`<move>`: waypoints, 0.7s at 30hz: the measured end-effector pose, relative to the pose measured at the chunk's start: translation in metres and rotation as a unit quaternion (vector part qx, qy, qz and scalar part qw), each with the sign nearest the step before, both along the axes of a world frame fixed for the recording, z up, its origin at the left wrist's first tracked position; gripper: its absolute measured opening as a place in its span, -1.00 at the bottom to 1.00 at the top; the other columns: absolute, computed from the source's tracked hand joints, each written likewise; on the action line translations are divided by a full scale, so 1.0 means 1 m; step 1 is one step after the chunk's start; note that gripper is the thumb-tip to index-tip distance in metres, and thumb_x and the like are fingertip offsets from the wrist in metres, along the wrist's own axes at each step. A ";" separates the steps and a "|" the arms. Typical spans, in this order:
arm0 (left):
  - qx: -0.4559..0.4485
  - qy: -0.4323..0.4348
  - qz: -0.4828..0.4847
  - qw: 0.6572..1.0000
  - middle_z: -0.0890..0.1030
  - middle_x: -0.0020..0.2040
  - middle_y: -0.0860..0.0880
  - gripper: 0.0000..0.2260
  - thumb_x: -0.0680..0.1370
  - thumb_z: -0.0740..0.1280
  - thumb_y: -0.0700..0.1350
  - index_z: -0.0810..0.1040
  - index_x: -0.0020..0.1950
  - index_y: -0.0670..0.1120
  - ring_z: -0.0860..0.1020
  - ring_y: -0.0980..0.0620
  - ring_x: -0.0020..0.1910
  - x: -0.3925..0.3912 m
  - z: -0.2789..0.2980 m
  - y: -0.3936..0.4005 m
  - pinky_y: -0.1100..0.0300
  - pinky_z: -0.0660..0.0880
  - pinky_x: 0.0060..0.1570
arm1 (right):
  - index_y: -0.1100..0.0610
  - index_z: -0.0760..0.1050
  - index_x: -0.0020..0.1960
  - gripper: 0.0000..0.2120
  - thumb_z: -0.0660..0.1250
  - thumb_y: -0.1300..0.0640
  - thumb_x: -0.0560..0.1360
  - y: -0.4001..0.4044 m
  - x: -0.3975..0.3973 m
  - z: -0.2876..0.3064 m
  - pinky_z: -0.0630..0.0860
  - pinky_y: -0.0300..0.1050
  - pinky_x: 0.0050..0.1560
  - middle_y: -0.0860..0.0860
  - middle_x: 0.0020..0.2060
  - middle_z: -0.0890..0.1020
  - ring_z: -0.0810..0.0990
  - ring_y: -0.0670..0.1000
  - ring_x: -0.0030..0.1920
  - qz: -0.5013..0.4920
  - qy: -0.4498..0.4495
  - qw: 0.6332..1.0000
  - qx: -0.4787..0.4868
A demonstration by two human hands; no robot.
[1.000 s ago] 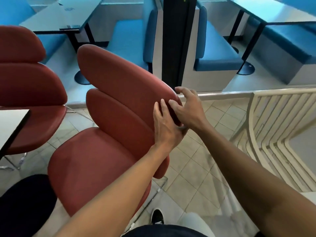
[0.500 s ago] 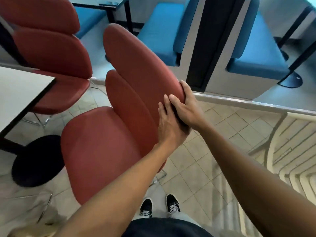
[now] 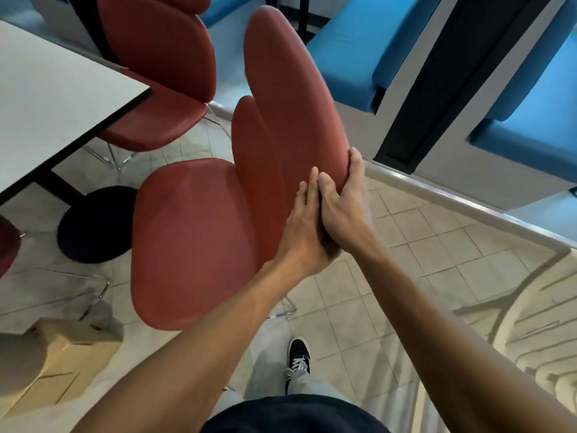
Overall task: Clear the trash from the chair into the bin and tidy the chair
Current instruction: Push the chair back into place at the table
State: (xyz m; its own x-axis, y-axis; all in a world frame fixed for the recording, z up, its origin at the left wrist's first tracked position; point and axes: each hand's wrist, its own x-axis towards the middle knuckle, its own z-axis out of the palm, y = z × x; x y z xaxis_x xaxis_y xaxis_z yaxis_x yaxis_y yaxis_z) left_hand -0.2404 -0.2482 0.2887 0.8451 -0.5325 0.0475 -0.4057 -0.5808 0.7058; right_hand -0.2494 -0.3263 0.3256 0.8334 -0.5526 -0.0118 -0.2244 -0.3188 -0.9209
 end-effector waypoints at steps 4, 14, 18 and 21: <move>-0.019 0.019 0.000 1.000 0.01 0.58 0.03 0.02 0.38 0.52 0.00 -0.17 0.56 -0.07 0.03 0.14 0.54 -0.012 0.006 0.041 0.23 0.11 0.49 | -0.08 0.02 0.51 -0.39 0.22 -0.06 0.56 0.038 -0.016 -0.001 0.50 0.05 0.27 0.02 0.37 0.38 0.47 0.00 0.30 0.002 -0.001 1.000 0.017; 0.003 0.025 -0.063 0.998 0.49 0.27 0.04 -0.39 0.47 0.43 -0.10 0.30 0.49 -0.01 0.42 0.43 0.03 -0.038 0.006 0.158 0.56 0.31 0.09 | 0.07 -0.14 0.57 -0.29 0.23 0.08 0.59 0.140 -0.055 0.004 0.13 -0.79 -0.08 0.00 0.47 0.17 0.23 -0.28 0.22 0.048 0.028 0.997 0.058; -0.136 0.189 0.030 0.972 0.54 0.08 0.09 -0.66 0.50 0.31 0.24 0.52 0.26 0.27 0.54 0.12 -0.07 -0.048 0.012 0.192 0.25 0.49 -0.24 | 0.16 -0.16 0.56 -0.25 0.26 0.15 0.58 0.167 -0.068 0.007 0.11 -0.80 -0.18 0.06 0.45 0.17 0.15 -0.46 -0.05 0.074 0.035 0.995 0.052; -0.073 0.104 -0.014 0.992 0.49 0.30 0.19 -0.69 0.55 0.30 0.08 0.48 0.30 0.28 0.49 0.13 0.22 -0.057 0.016 0.205 0.25 0.49 -0.01 | 0.15 -0.18 0.56 -0.21 0.29 0.16 0.56 0.183 -0.080 0.008 0.11 -0.79 -0.18 0.06 0.47 0.15 0.14 -0.47 -0.05 0.085 0.046 0.994 0.046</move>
